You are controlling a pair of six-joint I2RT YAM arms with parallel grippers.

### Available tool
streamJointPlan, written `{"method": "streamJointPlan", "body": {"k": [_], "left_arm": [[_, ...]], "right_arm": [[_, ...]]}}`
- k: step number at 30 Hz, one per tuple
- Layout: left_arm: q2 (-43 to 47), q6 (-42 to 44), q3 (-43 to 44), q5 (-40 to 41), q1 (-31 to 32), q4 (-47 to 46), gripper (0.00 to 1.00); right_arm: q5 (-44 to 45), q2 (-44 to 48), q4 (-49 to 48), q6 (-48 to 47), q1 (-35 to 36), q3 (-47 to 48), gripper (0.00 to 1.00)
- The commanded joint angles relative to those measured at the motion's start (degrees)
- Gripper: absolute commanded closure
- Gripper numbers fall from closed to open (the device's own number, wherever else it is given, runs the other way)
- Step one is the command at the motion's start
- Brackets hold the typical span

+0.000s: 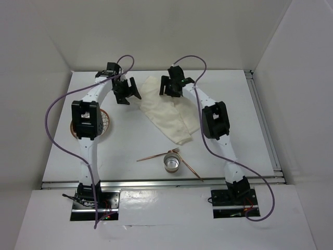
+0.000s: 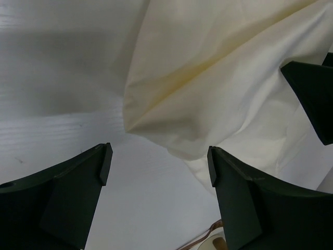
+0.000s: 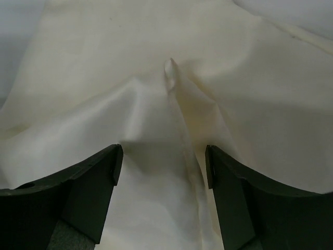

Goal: Set the dinner table for one person

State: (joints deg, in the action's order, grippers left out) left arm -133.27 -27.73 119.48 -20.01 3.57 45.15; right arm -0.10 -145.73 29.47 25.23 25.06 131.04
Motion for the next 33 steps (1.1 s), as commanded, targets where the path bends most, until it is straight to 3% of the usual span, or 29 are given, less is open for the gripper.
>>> {"method": "streamJointPlan", "body": {"k": [1, 2, 4, 5, 6, 7, 8, 9, 15, 18, 20, 21, 22, 23, 24, 26, 28, 29, 31, 32, 33], "left_arm": [[-2.60, -1.54, 2.95, -5.56, 0.03, -1.64, 0.08], [-3.13, -2.15, 2.95, -6.44, 0.03, -2.60, 0.10], [-3.66, -2.68, 2.42, -8.99, 0.03, -4.53, 0.27], [-3.66, -2.68, 1.64, -9.52, -0.49, -5.15, 0.55], [-3.66, -3.21, 1.63, -10.13, -0.50, -5.16, 0.55], [-3.66, -3.21, 1.63, -10.14, -0.50, -5.16, 0.85], [-3.14, -3.21, 1.63, -10.14, -0.50, -5.16, 1.00], [-3.13, -3.21, 2.15, -11.88, -0.50, -5.16, 1.00], [6.43, -3.21, -0.38, -16.37, -1.64, -7.08, 1.00], [16.09, -3.92, -9.68, -18.13, -1.64, -8.75, 1.00], [21.71, -5.14, -20.57, -18.84, -0.33, -12.00, 0.98], [27.05, -5.15, -24.00, -18.84, -0.32, -12.71, 0.77], [29.28, -5.15, -30.04, -17.18, -0.32, -12.19, 0.35], [31.21, -5.67, -32.27, -16.12, -0.32, -12.19, 0.17], [32.88, -5.67, -33.86, -15.16, -0.32, -11.14, 0.03], [36.41, -5.67, -35.80, -11.38, -1.46, -9.47, 0.00], [37.73, -6.37, -35.81, -8.13, -2.52, -9.46, 0.00], [37.74, -6.90, -34.33, -4.55, -3.13, -9.46, 0.00], [36.60, -7.51, -32.48, -2.24, -3.13, -9.46, 0.04], [35.37, -8.13, -30.99, -0.49, -3.13, -9.46, 0.09], [32.49, -8.13, -30.11, 0.23, -3.13, -8.77, 0.14]], "right_arm": [[-4.90, -0.95, -4.95, 0.25, -1.15, 5.27, 0.25], [-6.65, -0.96, -5.74, -0.27, -1.15, 5.28, 0.27], [-11.32, -0.35, -8.10, -0.98, -1.15, 2.48, 0.37], [-12.46, -0.34, -8.64, -0.98, -1.15, 1.77, 0.52], [-12.47, 0.53, -8.64, -0.98, -1.15, 1.76, 0.61], [-12.47, 1.06, -9.17, -0.98, -1.15, 1.15, 0.72], [-12.47, 2.37, -9.17, -1.67, -1.15, 1.14, 0.84], [-11.43, 3.16, -9.17, -1.68, -1.15, 1.14, 1.00], [-12.20, 14.49, -11.63, -4.92, -1.68, -0.69, 1.00], [-13.70, 23.80, -13.04, -8.09, -1.68, -9.64, 1.00], [-14.31, 33.16, -14.78, -10.90, -1.06, -22.36, 1.00], [-14.32, 36.80, -15.75, -11.86, -0.19, -27.72, 1.00], [-15.10, 40.31, -16.89, -13.88, 0.42, -33.25, 1.00], [-14.58, 47.57, -18.30, -14.68, 1.82, -44.53, 1.00], [-13.27, 50.95, -18.31, -15.21, 2.97, -49.78, 1.00], [-8.97, 57.02, -18.31, -14.69, 4.64, -63.28, 1.00], [-6.33, 65.11, -16.39, -11.20, 5.44, -70.19, 0.98], [-4.58, 67.57, -15.86, -10.13, 5.44, -75.27, 0.88], [-3.25, 72.68, -13.57, -8.45, 4.74, -78.12, 0.47], [-2.55, 73.74, -12.78, -7.92, 4.21, -78.83, 0.33], [-0.62, 74.97, -10.69, -7.05, 4.21, -78.84, 0.31]]}}
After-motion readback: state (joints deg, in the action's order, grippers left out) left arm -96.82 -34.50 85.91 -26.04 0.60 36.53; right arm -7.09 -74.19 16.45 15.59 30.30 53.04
